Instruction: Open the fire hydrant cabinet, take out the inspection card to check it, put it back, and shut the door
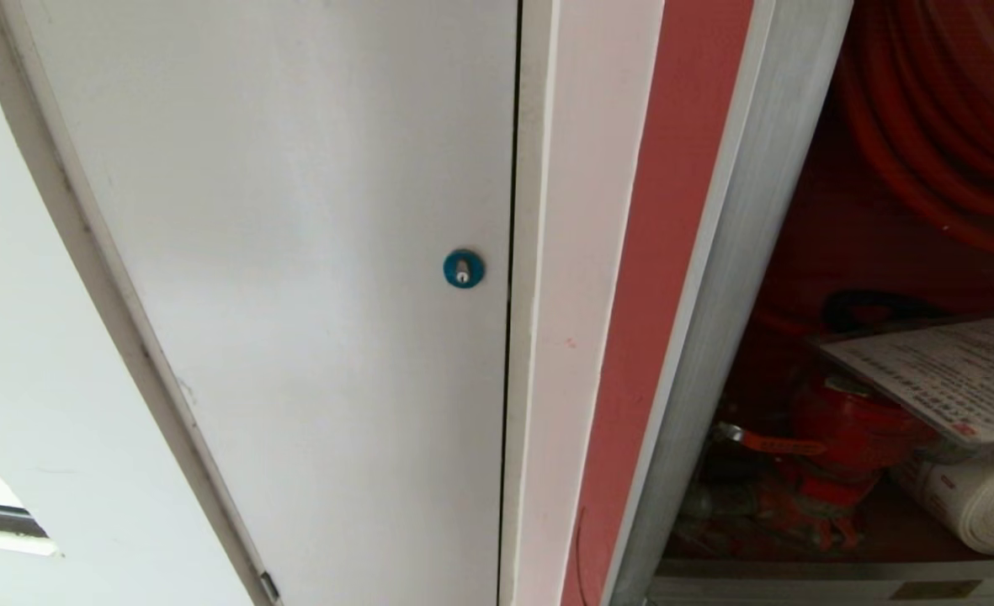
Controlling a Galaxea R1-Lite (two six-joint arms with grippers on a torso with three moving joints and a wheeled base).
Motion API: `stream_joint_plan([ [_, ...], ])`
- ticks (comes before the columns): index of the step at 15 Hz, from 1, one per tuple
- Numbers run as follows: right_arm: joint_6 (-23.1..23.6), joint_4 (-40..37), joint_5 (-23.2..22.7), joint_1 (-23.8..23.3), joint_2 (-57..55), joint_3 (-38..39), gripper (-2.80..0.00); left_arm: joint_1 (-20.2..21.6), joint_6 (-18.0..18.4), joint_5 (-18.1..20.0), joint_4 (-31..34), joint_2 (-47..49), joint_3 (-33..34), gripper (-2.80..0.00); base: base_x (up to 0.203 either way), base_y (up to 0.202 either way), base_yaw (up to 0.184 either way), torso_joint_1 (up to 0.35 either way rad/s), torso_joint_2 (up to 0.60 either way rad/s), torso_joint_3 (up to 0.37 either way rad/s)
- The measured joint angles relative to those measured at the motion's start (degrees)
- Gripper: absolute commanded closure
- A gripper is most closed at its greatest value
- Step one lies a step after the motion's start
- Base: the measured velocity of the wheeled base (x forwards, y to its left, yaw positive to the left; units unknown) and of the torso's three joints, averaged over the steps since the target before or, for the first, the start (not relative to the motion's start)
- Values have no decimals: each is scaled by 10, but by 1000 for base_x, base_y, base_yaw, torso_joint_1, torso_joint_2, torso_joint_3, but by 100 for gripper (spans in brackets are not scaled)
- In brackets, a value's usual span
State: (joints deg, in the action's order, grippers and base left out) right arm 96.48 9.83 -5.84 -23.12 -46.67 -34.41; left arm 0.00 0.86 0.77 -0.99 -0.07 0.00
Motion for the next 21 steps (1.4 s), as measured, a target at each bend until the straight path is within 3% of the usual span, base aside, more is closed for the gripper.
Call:
stream_joint_plan([
  [6,-152,-33,27,57,78,19,0,0,0,0,0,0,0,0,0,0,0,0,0,0],
  [10,-313,-151,86,180,109,-10,0,0,0,0,0,0,0,0,0,0,0,0,0,0],
  [14,-488,-309,92,298,128,-79,0,0,0,0,0,0,0,0,0,0,0,0,0,0],
  [18,-669,-492,65,411,144,-154,0,0,0,0,0,0,0,0,0,0,0,0,0,0],
  [21,-778,-508,-17,445,141,-170,0,0,0,0,0,0,0,0,0,0,0,0,0,0],
])
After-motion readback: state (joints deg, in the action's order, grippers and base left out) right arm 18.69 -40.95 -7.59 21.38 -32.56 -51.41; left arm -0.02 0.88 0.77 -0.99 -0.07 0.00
